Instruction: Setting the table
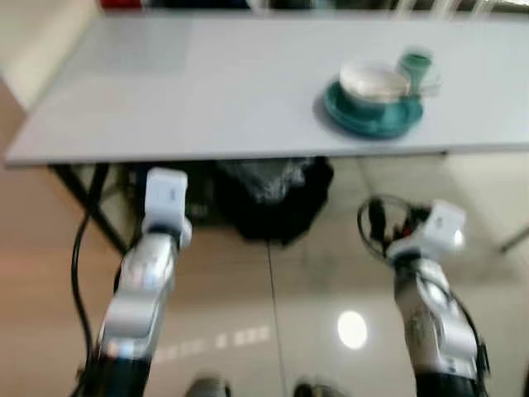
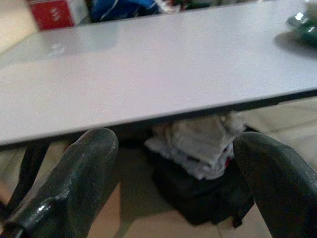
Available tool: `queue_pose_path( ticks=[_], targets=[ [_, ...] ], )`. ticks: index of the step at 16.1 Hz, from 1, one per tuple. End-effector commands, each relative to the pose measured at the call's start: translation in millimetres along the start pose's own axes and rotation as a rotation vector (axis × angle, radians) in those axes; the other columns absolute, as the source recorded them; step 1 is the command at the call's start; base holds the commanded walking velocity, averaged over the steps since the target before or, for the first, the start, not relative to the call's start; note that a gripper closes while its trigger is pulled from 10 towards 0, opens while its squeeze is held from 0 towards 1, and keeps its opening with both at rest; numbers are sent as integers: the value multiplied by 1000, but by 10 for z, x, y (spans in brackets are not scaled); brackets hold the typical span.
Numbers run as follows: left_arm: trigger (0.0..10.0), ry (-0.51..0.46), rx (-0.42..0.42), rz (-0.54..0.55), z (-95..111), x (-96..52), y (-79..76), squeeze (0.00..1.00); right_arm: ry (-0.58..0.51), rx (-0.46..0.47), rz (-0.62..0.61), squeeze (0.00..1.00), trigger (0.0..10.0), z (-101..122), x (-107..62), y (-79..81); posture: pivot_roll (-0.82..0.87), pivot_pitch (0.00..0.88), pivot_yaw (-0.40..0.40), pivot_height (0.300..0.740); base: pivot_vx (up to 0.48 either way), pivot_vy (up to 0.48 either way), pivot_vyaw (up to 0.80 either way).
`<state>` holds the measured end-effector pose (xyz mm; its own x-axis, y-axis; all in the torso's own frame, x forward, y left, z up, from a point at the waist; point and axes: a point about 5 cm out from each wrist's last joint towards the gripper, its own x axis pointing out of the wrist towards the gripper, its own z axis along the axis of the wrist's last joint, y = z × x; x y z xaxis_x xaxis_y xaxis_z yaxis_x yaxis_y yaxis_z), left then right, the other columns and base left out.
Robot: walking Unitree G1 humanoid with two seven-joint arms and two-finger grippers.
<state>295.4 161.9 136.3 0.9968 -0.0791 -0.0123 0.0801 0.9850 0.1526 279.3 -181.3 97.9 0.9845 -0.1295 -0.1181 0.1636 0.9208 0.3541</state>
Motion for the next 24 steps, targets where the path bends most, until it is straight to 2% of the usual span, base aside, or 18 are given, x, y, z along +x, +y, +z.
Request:
queue_pose_path(
  ticks=[1, 2, 4, 6, 7, 8, 9, 11, 12, 14, 15, 16, 17, 19, 21, 22, 23, 24],
  targets=[
    [10000, 18, 17, -62, -12, -25, 6, 0, -25, -24, 8, 0, 10000, -4, 5, 60, 91, 100, 20, 740, 0, 480, -800],
    [10000, 27, 27, -110, -12, -37, -23, 0, -16, -22, 10, 0, 10000, -31, 3, 83, 95, 94, 35, 740, 0, 480, 0],
    [10000, 23, 29, -98, -32, -65, 24, 0, -30, -40, 34, 0, 10000, -42, -3, 167, 95, 71, 48, 740, 0, 480, 0],
    [10000, -1, 37, -63, -26, -98, 87, 0, -61, -111, 75, 0, 10000, -51, -22, 250, 92, 41, 36, 740, 0, 480, -400],
    [10000, -17, 42, -40, -14, -117, 132, 0, -79, -158, 168, 0, 10000, -48, -49, 343, 84, 23, 27, 740, 0, 480, 0],
    [10000, -18, 44, -27, -14, -125, 163, 0, -86, -167, 282, 0, 10000, -26, -92, 440, 82, 18, 14, 740, 0, 480, 0],
    [10000, -19, 57, -22, 8, -114, 183, 0, -79, -129, 294, 0, 10000, -1, -106, 472, 86, 0, -7, 740, 0, 480, 0],
    [10000, -35, 57, -57, 71, -78, 143, 0, -95, -136, 299, 0, 10000, 26, -90, 488, 87, 0, -23, 740, 0, 480, 0],
    [10000, -62, 87, -46, 119, -47, 123, 0, -101, -105, 281, 0, 10000, 51, -59, 489, 90, 0, -26, 740, 0, 480, 0],
    [10000, -78, 77, -36, 184, -17, 123, 0, -127, -19, 273, 0, 10000, 176, 9, 541, 90, 0, -20, 740, 0, 480, 0],
    [10000, -90, 80, -36, 226, -10, 121, 0, -124, -47, 303, 0, 10000, 220, 23, 588, 90, 0, -20, 740, 0, 480, 0],
    [10000, -101, 90, -37, 271, 11, 119, 0, -21, -164, 316, 0, 10000, 138, 46, 632, 92, 0, -23, 740, 0, 480, 0],
    [10000, -104, 93, -39, 291, 24, 112, 0, -2, -206, 314, 0, 10000, 122, 53, 641, 100, 0, -29, 740, 0, 480, 0],
    [10000, -127, 94, -40, 382, 56, 109, 0, -32, -202, 349, 0, 10000, 217, 61, 716, 103, 0, -39, 740, 0, 480, 0],
    [10000, -115, 109, -33, 357, 41, 127, 0, -95, -179, 381, 0, 10000, 383, 68, 772, 104, 0, -47, 740, 0, 480, 0],
    [10000, -114, 110, -32, 354, 40, 128, 0, -99, -174, 380, 0, 10000, 396, 68, 775, 104, 0, -47, 740, 0, 480, 0],
    [10000, -113, 111, -28, 359, 41, 128, 0, -70, -149, 383, 0, 10000, 377, 69, 778, 110, 0, -60, 740, 0, 480, 0],
    [10000, -114, 110, -24, 366, 42, 133, 0, -18, -162, 388, 0, 10000, 324, 70, 790, 111, 0, -63, 740, 0, 480, 0]
  ],
)
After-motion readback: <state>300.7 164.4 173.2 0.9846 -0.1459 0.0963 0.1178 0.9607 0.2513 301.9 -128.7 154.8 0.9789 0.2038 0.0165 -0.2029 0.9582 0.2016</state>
